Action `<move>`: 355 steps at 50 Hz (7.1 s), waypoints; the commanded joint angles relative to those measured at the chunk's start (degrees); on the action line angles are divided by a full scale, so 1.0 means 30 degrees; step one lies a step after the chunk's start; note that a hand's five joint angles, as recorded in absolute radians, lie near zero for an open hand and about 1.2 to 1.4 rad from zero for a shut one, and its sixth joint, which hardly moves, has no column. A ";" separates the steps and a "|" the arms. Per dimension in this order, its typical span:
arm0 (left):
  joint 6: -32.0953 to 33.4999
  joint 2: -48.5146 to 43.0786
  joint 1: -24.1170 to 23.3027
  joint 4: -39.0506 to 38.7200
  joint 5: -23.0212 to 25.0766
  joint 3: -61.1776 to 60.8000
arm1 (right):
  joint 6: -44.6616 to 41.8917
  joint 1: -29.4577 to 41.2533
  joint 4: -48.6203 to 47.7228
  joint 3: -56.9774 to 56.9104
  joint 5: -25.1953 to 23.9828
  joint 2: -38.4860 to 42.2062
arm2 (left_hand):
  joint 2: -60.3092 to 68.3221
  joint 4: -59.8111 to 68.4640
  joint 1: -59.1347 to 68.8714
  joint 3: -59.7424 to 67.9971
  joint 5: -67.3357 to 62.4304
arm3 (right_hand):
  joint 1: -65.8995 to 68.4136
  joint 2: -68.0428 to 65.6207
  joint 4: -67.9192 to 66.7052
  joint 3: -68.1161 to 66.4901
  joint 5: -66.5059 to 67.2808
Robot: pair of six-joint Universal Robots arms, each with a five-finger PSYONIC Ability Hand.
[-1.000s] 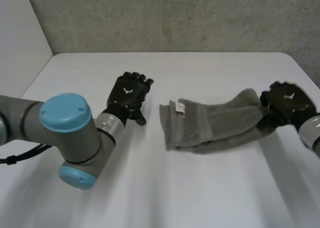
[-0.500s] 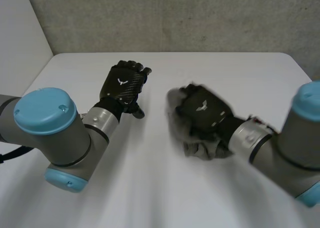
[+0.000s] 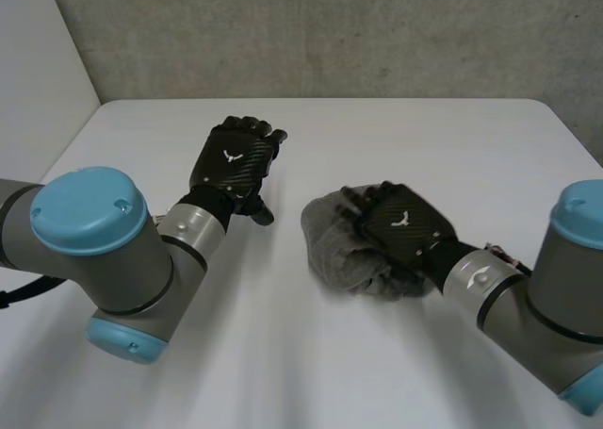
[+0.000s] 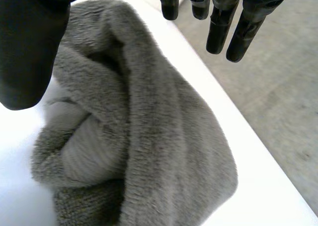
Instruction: Fold the towel.
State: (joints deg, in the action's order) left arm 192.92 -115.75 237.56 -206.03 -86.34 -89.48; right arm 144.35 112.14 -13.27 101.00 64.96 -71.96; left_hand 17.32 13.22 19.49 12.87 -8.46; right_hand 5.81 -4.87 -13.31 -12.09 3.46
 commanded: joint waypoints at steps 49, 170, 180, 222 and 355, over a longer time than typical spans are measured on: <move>-0.0029 0.0469 0.0382 0.0003 0.0010 -0.0846 | 0.2282 0.3342 -0.0150 -0.3166 0.2368 0.2130 | 0.0210 -0.1072 -0.0512 -0.0958 0.0169 | 0.5509 -0.5823 0.1104 0.0697 0.2962; -0.1376 -0.4601 -0.5625 0.1263 0.3379 0.3900 | 0.0193 -1.3034 -0.1319 0.5300 -0.5981 -0.3874 | -0.0294 -0.1072 -0.1015 -0.0958 0.0673 | 2.4729 -2.5043 0.1104 0.0697 2.2181; -0.1085 -0.4131 -0.5155 0.1322 0.3379 0.3083 | 0.0224 -1.3239 -0.1290 0.5212 -0.5776 -0.3934 | -0.0239 -0.1072 -0.0960 -0.0958 0.0618 | 0.8164 -0.8478 0.1104 0.0697 0.5616; 0.5157 -0.6797 -0.4247 -0.1256 0.3789 0.3461 | 0.0254 -1.3943 0.0028 0.5124 -0.5893 -0.4051 | 0.2677 -0.1072 0.1955 -0.0958 -0.2298 | -0.1938 0.1624 0.1104 0.0697 -0.1152; 0.5538 -0.0352 -0.1434 0.2376 0.6631 -0.2281 | 0.8281 -0.7702 -0.1554 0.5622 -0.0620 -0.0682 | 0.1612 -0.1072 0.0890 -0.0958 -0.1233 | 0.8993 -0.9307 0.1104 0.0697 0.6445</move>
State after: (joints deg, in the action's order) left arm 209.69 -110.62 237.19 -201.74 -70.18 -100.71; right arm 169.24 88.94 -17.65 117.71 63.14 -73.91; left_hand 25.64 13.21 27.16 12.87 -12.96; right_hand 25.61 -25.41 -13.33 -12.09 15.72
